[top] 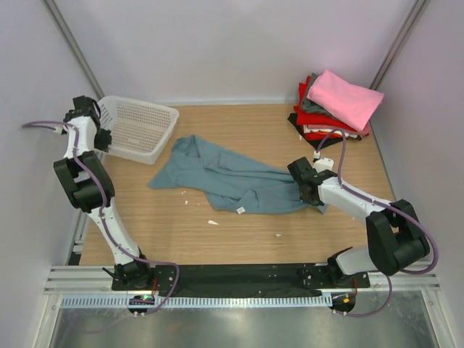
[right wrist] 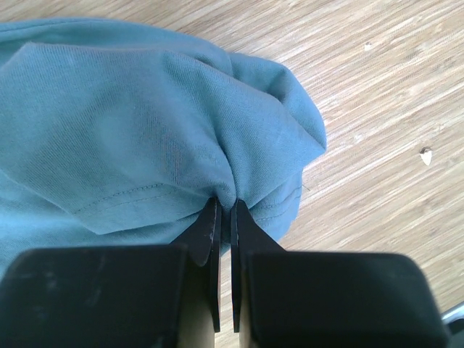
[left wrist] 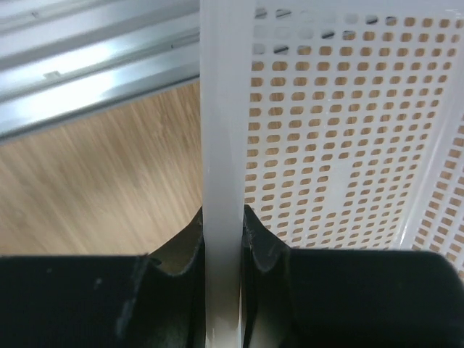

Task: Fold and stack the t-shirts
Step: Move the tshirt to the center of the board

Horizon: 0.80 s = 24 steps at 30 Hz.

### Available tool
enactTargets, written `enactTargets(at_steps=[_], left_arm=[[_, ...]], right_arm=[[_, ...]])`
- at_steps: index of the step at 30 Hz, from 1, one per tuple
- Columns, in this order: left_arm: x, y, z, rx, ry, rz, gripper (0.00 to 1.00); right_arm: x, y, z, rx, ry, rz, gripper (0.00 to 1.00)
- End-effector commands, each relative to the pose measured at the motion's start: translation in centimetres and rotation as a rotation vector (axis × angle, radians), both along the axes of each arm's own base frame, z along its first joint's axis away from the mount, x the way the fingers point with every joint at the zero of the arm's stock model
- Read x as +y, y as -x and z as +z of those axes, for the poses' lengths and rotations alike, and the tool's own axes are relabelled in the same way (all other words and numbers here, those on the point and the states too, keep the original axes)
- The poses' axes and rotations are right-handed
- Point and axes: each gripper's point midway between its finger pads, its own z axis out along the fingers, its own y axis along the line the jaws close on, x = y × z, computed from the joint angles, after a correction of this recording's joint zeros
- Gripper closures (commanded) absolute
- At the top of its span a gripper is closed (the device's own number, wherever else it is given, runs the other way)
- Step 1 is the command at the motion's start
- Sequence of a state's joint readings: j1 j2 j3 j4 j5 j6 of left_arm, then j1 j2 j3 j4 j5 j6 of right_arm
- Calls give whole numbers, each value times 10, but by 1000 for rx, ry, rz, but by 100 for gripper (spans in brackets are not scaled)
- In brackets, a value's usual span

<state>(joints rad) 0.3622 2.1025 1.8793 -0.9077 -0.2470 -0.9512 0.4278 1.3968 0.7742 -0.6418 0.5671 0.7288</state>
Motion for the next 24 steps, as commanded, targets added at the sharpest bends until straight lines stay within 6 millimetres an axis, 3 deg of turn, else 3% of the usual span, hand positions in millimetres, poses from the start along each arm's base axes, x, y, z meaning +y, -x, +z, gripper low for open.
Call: enactTargets(at_steps=[1,6,10,11,12,13,15,17,19,20,21,23,24], left_arm=[[-24,-17,-14,-109,139,130,100],[-32,-50,-15,-176,124,128,100],[-48,-90,0,-278,118,108,100],[-51,-99,-4,-295,140,103,100],[-52,-111,0,-339,158,99,96],[-60,-122,2,-365,191,75,83],[-68,-127,7,-384,219,59,73],[-79,-123,4,-375,236,38,52],[-85,-115,19,-397,237,30,30],[-90,-105,12,-385,253,24,26],[-92,-102,32,-424,251,14,22],[-94,-93,47,-441,232,-28,15],[-96,-86,67,-467,210,-50,13]], right_arm=[[-4,-4,4,-23,14,-22,99],[1,-4,10,-45,-22,-4,99],[1,-3,6,-43,-22,0,99],[1,-3,4,-39,-18,2,99],[0,-4,4,-36,-9,-1,99],[0,-4,3,-26,-4,-1,99],[0,-5,3,-28,-2,1,99],[1,-7,3,-31,-6,7,96],[3,-9,9,-30,-4,24,70],[3,-10,12,-31,-3,28,43],[3,-11,17,-38,0,36,30],[1,-14,35,-72,3,32,8],[1,-15,42,-83,4,38,5]])
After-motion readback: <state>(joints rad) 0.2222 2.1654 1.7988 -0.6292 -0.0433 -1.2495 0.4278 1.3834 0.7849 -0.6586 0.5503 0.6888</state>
